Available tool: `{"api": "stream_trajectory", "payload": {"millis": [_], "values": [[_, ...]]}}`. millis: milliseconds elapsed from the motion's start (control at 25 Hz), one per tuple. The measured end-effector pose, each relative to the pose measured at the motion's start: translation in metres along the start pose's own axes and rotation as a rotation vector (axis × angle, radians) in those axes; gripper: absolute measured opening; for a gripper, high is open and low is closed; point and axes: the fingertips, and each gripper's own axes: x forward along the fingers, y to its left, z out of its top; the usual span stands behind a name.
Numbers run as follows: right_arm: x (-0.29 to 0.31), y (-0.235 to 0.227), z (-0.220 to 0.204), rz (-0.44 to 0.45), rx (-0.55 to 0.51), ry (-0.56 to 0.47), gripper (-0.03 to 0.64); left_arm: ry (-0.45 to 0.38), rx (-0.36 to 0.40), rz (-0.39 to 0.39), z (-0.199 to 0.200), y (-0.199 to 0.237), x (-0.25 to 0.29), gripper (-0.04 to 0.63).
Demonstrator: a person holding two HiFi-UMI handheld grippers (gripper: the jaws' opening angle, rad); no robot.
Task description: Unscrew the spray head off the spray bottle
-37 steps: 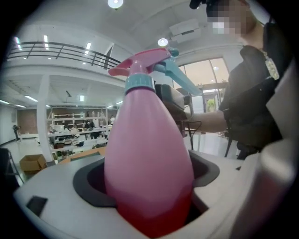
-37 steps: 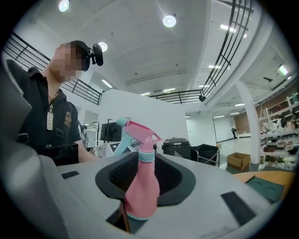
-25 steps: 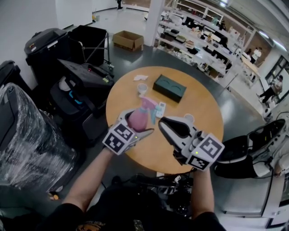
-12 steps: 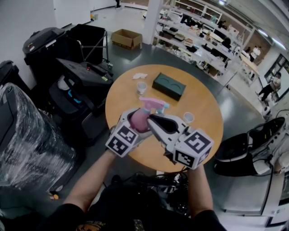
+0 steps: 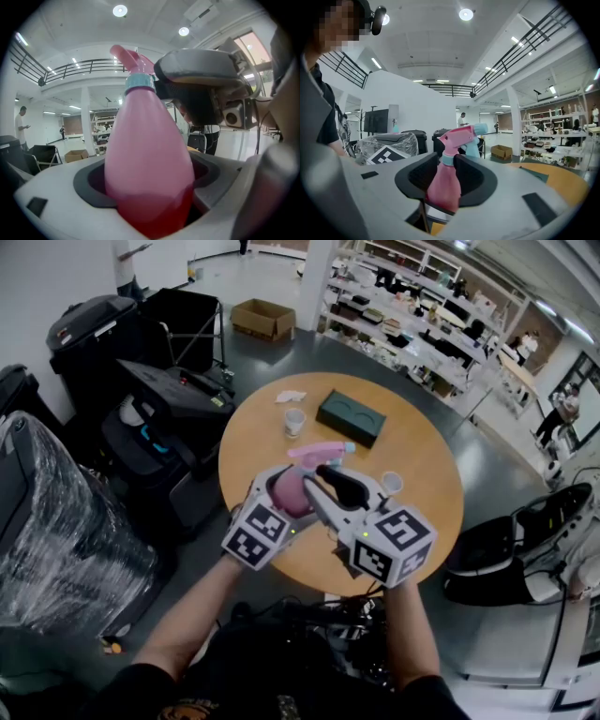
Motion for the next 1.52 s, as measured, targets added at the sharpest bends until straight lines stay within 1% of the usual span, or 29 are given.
{"api": "stream_trajectory", "payload": {"millis": [240,360,520,800,920,1000,1040,1080,1120,1240,1360,1480,1520], "values": [[0.002,-0.006,-0.003,-0.023,-0.021,0.011,0.135,0.01,0.003,-0.015,-0.002,-0.004,0.0,0.436],[0.001,-0.006,-0.004,0.006,-0.04,0.014,0.135,0.013,0.008,-0.034,-0.003,-0.006,-0.002,0.436],[-0.005,0.0,-0.004,0.12,-0.059,-0.002,0.135,-0.006,0.026,-0.11,0.0,-0.017,-0.007,0.436],[-0.017,0.011,-0.011,0.352,-0.088,-0.022,0.137,-0.019,0.098,-0.303,-0.003,-0.041,-0.016,0.436],[-0.025,0.018,-0.011,0.449,-0.109,-0.041,0.135,-0.037,0.105,-0.414,0.001,-0.058,-0.023,0.436],[-0.03,0.021,-0.011,0.495,-0.117,-0.047,0.135,-0.052,0.102,-0.464,0.003,-0.066,-0.027,0.436],[-0.031,0.022,-0.01,0.507,-0.118,-0.05,0.135,-0.059,0.097,-0.476,0.004,-0.067,-0.028,0.436],[-0.031,0.021,-0.009,0.504,-0.115,-0.053,0.135,-0.065,0.089,-0.473,0.005,-0.066,-0.029,0.436],[-0.031,0.018,-0.008,0.484,-0.109,-0.056,0.138,-0.067,0.077,-0.452,0.005,-0.063,-0.028,0.436],[-0.029,0.01,-0.006,0.398,-0.085,-0.064,0.14,-0.041,0.056,-0.334,0.001,-0.043,-0.021,0.436],[-0.023,0.004,-0.005,0.322,-0.031,-0.077,0.14,-0.019,0.048,-0.232,-0.003,-0.026,-0.016,0.436],[-0.014,0.0,-0.005,0.223,0.038,-0.083,0.174,-0.015,0.026,-0.142,-0.003,-0.013,-0.012,0.436],[-0.011,-0.002,-0.006,0.186,0.057,-0.083,0.175,-0.01,0.025,-0.114,-0.004,-0.009,-0.011,0.436]]}}
